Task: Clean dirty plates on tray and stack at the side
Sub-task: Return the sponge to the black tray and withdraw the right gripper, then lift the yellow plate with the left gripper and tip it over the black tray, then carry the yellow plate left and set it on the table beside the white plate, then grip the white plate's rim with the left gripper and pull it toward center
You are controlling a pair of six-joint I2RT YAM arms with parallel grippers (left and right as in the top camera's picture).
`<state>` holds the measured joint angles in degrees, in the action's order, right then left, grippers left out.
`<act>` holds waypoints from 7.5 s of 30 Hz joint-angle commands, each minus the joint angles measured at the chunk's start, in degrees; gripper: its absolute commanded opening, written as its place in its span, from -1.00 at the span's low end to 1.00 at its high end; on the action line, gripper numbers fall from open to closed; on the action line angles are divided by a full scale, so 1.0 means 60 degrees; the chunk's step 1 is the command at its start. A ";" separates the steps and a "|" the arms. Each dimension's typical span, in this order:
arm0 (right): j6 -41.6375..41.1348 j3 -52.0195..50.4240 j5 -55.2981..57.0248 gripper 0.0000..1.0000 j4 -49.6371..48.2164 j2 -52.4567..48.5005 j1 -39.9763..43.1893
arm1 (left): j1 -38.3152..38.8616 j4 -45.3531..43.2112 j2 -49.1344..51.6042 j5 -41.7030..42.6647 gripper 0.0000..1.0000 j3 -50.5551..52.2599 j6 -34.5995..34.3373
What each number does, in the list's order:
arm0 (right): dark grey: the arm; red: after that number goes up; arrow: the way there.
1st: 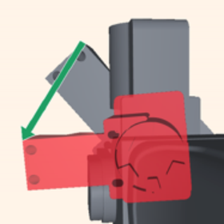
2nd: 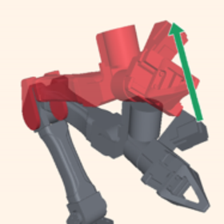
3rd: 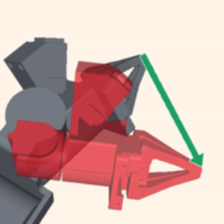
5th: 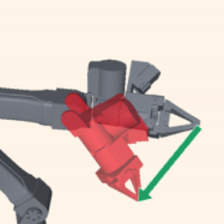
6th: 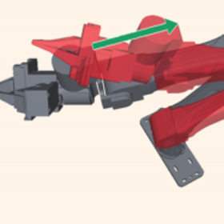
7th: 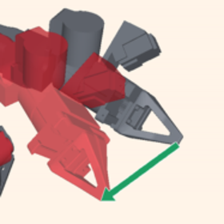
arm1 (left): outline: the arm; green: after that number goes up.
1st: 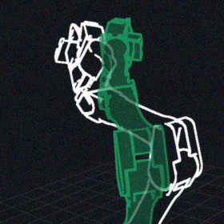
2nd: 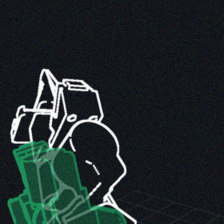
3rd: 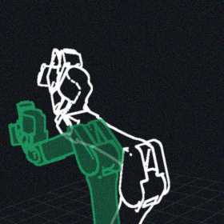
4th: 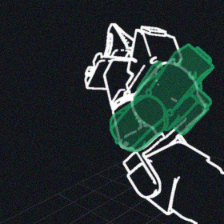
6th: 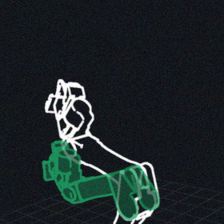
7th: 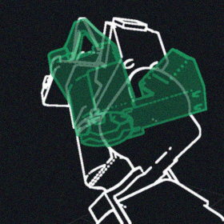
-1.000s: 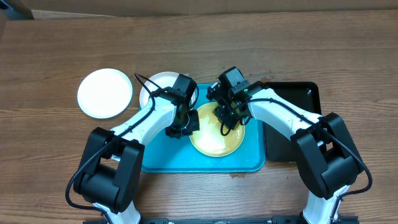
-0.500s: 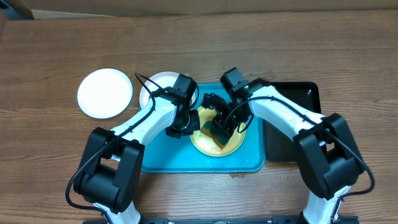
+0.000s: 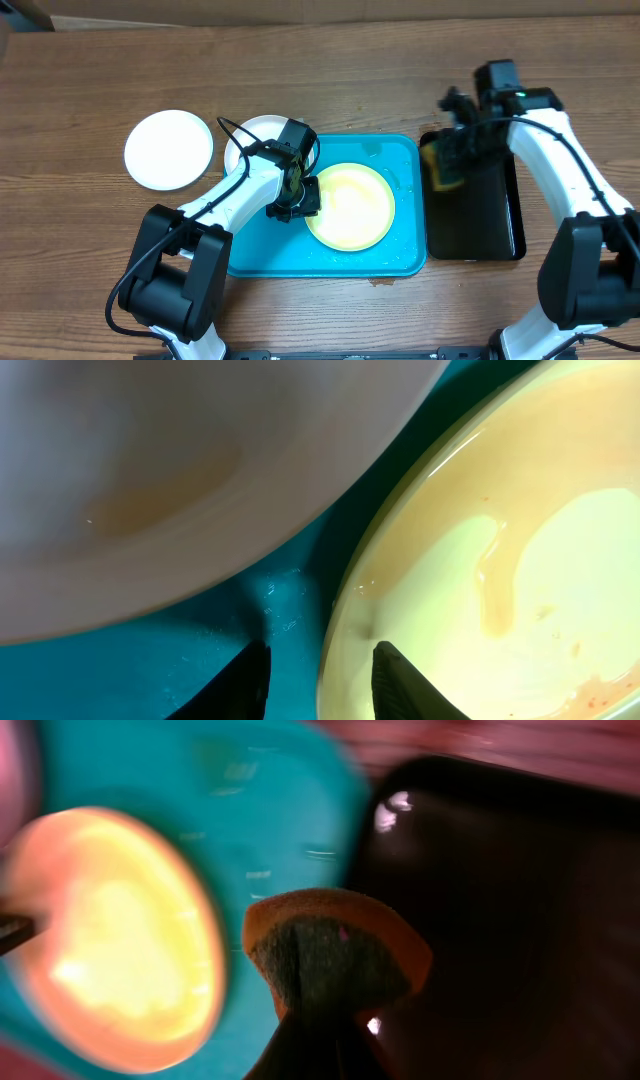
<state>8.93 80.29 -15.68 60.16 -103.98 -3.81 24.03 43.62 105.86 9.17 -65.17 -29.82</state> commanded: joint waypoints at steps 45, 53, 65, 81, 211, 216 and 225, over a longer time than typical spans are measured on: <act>-0.3275 0.0175 0.2277 1.00 -0.0572 0.0168 0.3668 | 0.0911 0.0047 -0.0036 -0.0229 -0.88 -0.0022 0.0379; -0.3275 0.0175 0.2244 1.00 -0.0579 0.0168 0.3665 | 0.0441 0.1406 -0.0040 -0.1239 -0.92 -0.2051 0.1315; -0.3275 0.0175 0.2182 1.00 -0.1107 0.0168 0.3665 | 0.0463 0.1923 -0.0040 -0.1960 -0.92 -0.4648 0.1643; -0.3748 0.0175 0.2171 1.00 -0.1920 0.0168 0.4783 | 0.2761 -0.0138 -0.0036 -0.3206 -0.92 -0.4962 0.1767; -0.3748 0.0175 0.2171 1.00 -0.1953 0.0168 0.4809 | -0.4062 0.0863 -0.0036 -0.1111 -0.03 -0.2011 0.1468; -0.3748 0.0175 0.2171 1.00 -0.1953 0.0168 0.4809 | -0.4054 0.0623 -0.0036 -0.1078 -0.21 -0.1770 0.1424; -0.3745 0.0175 0.2171 1.00 -0.1953 0.0168 0.4809 | -0.4054 -0.0215 -0.0036 -0.1067 -0.31 -0.1005 0.1311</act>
<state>-13.30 80.66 -2.59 48.69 -103.98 25.34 -0.45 43.16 106.00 3.57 -72.10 -21.10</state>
